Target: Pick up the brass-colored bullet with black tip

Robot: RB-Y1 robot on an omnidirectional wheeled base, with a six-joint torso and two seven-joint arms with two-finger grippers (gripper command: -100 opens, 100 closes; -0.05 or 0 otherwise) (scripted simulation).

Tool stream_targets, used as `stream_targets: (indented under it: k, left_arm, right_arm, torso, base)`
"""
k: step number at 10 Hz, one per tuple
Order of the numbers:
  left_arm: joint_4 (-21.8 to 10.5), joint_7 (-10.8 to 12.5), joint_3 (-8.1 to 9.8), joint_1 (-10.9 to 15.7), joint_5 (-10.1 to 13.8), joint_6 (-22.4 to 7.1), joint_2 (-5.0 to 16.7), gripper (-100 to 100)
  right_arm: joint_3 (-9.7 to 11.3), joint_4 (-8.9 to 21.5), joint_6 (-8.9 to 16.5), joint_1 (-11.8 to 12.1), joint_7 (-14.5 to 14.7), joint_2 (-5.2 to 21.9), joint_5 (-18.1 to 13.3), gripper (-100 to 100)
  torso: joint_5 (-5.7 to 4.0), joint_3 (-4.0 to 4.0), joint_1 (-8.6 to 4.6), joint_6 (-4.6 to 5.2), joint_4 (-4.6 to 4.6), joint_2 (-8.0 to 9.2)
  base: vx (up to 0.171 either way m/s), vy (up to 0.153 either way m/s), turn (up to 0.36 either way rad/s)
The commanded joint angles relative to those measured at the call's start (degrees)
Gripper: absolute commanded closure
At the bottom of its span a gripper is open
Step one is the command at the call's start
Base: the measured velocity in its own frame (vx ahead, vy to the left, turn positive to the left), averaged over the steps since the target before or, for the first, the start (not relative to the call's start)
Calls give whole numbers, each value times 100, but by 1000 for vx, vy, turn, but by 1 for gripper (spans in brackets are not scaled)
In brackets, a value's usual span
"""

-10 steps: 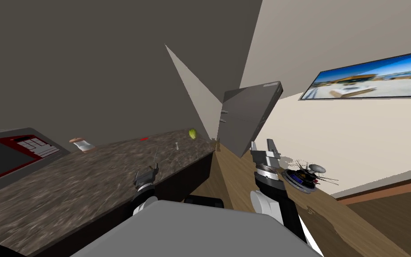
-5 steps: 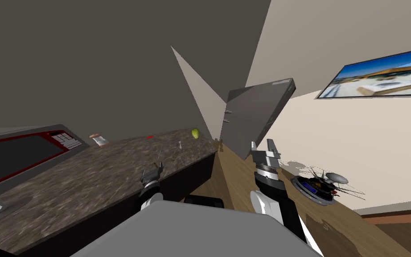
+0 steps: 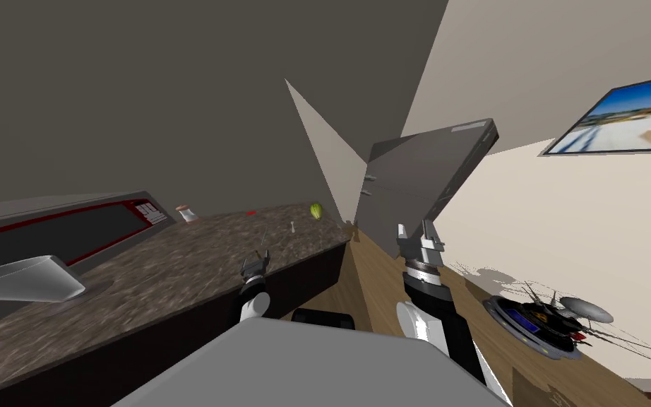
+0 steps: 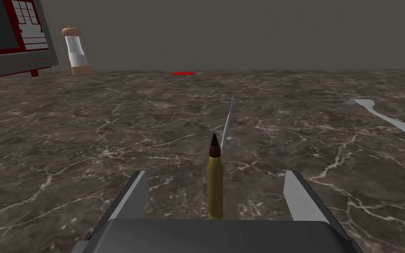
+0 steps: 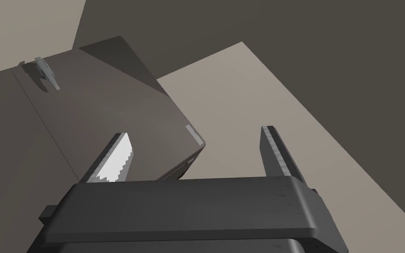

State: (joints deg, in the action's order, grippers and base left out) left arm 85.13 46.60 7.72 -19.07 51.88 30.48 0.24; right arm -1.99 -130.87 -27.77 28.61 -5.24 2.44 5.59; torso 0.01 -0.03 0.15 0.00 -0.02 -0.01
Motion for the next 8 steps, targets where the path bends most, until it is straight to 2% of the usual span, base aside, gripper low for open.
stream_targets:
  k: [1,2,3,4,5,6,7,8]
  left_arm:
    - [-286,49,-79,286,-52,14,28,-100]
    - [-327,49,-79,336,-52,14,28,-100]
    - [-578,75,-210,573,-137,-20,44,-100]
    - [-716,75,-210,752,-137,-20,44,-100]
    - [-719,75,-210,784,-137,-20,44,-100]
    - [-976,101,-340,1021,-223,-54,60,-100]
    - [-1111,101,-340,1178,-223,-54,60,-100]
    - [-1111,101,-340,1233,-223,-54,60,-100]
  right_arm:
    - [0,0,0,0,0,0,0,0]
    - [1,0,0,-1,0,0,0,0]
    - [1,0,0,-2,0,0,0,0]
    - [0,0,0,0,0,0,0,0]
    - [1,0,0,-1,0,0,0,0]
    - [1,0,0,-2,0,0,0,0]
    - [0,0,0,0,0,0,0,0]
    - [1,0,0,-1,0,0,0,0]
  torso:
    - [0,0,0,0,0,0]
    - [0,0,-2,4,0,0]
    - [-1,0,-2,6,0,-1]
    - [0,0,1,0,0,0]
    - [0,1,0,4,0,1]
    - [0,0,-1,6,0,0]
    - [0,0,1,0,0,1]
    - [0,1,-1,4,0,1]
  base:
    - [-19,-6,232]
    - [-9,-5,15]
    - [-20,6,340]
    - [-20,-3,212]
    - [-9,-2,-5]
    - [-21,7,337]
    - [-22,-3,261]
    - [-9,-7,-18]
